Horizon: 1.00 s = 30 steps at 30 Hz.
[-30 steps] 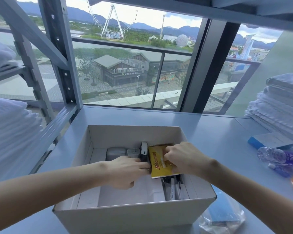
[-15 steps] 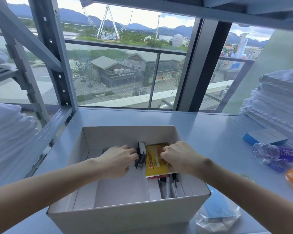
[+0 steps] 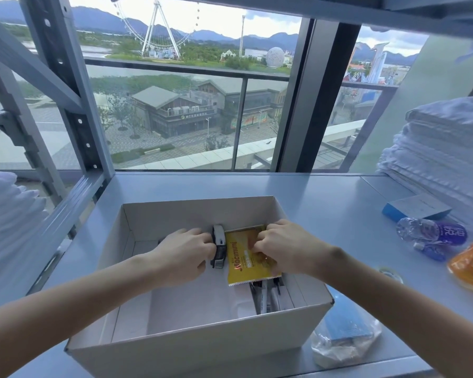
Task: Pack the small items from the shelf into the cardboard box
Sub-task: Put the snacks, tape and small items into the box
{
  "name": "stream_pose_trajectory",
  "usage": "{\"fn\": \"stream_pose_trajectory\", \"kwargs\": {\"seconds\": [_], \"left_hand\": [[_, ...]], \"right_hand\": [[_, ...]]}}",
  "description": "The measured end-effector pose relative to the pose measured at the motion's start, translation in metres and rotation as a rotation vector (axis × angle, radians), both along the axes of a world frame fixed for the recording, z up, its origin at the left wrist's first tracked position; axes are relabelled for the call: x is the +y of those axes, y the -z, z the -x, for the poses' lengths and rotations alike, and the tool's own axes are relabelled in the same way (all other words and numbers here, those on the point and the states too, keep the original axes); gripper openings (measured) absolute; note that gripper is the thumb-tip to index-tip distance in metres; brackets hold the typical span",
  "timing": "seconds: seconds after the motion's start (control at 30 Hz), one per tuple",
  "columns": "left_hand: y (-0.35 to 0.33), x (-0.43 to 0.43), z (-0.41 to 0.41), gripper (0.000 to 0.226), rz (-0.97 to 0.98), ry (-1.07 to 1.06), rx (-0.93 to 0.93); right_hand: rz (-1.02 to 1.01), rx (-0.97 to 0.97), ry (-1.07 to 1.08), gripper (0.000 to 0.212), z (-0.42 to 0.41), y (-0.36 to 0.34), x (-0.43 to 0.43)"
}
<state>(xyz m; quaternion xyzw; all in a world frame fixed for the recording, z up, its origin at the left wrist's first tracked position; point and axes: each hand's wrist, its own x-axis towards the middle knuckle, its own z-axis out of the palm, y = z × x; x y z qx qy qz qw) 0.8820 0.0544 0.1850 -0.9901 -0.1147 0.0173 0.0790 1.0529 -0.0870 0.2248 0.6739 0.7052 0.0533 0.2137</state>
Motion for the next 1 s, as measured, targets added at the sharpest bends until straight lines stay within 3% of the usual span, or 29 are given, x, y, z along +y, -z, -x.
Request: {"fn": "stream_pose_trajectory", "kwargs": {"seconds": [0.1,0.2,0.3,0.43,0.57,0.67,0.73,0.83,1.0], "left_hand": [[-0.006,-0.002,0.002,0.023,0.0,0.047,-0.086],[-0.022,-0.006,0.002,0.018,0.035,0.145,-0.297],[-0.04,-0.012,-0.012,0.016,0.039,0.235,-0.391],[-0.056,-0.028,-0.057,0.025,0.049,0.329,-0.465],[-0.051,-0.047,-0.105,0.033,0.079,0.321,-0.422],[-0.039,-0.058,-0.131,0.04,0.117,0.284,-0.295],[-0.035,-0.06,-0.14,0.057,0.145,0.276,-0.208],[-0.033,-0.057,-0.143,0.073,0.176,0.297,-0.18],[-0.032,-0.06,-0.14,0.074,0.21,0.286,-0.221]], "right_hand": [[-0.027,0.096,-0.006,0.039,0.001,-0.011,-0.007],[-0.124,0.323,-0.028,0.037,-0.004,-0.025,-0.027],[-0.221,0.494,-0.016,0.032,-0.017,-0.042,-0.058],[-0.368,0.55,0.117,0.029,-0.051,-0.055,-0.112],[-0.392,0.542,0.38,0.028,-0.101,-0.043,-0.159],[-0.235,0.453,0.587,0.033,-0.142,-0.015,-0.184],[-0.131,0.414,0.674,0.043,-0.165,0.008,-0.196],[-0.08,0.445,0.735,0.057,-0.189,0.038,-0.206],[-0.024,0.496,0.722,0.074,-0.21,0.067,-0.203]]}}
